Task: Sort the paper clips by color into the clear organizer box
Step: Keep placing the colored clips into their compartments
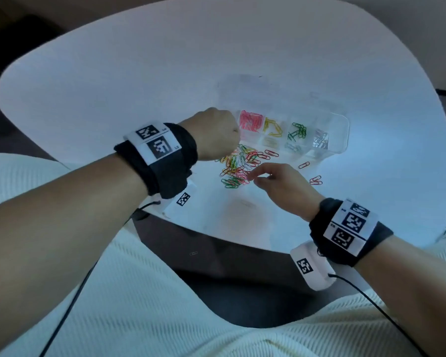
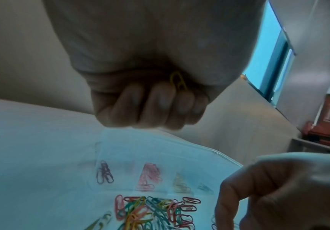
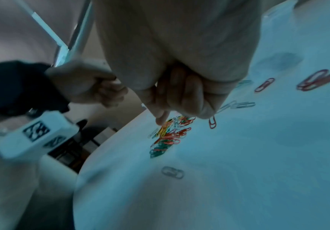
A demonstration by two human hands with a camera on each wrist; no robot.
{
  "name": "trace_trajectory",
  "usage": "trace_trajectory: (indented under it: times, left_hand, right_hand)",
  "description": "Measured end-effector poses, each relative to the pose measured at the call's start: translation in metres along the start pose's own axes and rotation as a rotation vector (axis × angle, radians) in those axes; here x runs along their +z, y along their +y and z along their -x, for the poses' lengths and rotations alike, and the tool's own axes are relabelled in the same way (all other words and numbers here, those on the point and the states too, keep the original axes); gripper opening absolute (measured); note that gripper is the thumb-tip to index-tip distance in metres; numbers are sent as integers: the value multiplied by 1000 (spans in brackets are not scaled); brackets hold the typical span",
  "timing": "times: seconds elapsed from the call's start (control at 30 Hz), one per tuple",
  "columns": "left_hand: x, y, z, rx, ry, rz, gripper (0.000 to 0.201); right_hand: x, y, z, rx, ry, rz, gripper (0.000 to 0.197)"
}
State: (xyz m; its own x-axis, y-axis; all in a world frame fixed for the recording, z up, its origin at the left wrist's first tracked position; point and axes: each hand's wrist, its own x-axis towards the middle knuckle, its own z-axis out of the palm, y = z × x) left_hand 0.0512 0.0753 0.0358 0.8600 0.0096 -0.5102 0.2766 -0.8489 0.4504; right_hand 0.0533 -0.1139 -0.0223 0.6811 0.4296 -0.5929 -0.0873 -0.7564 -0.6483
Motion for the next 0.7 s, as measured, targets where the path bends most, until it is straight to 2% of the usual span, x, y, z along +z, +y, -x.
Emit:
trace_trajectory:
  times: [0.1,0.17,0.27,0.37,0.5,0.7]
  left_hand:
    - [0,-8,-15,-44,41,61,34]
    - [4,-17,-22,-87,52,85,35]
    - [16,-31,-31,-114,23,-1,35]
    - [29,-39,-34,-107,-48,-113,30]
    - [40,-37,-33,-78,-43,-203,22]
    - [41,-37,-34,-79,30,-245,8]
  right_hand:
    - [13,-10,-4,-111,82,209,19]
    - [22,-16,-12,-130,143,263,21]
    - [33,-25,-27,-97,225,293,15]
    - [35,-30,-34,-41,269,363,20]
    - [30,-24,-40,12,258,454,19]
    - [14,-11,-41,40,240,382,10]
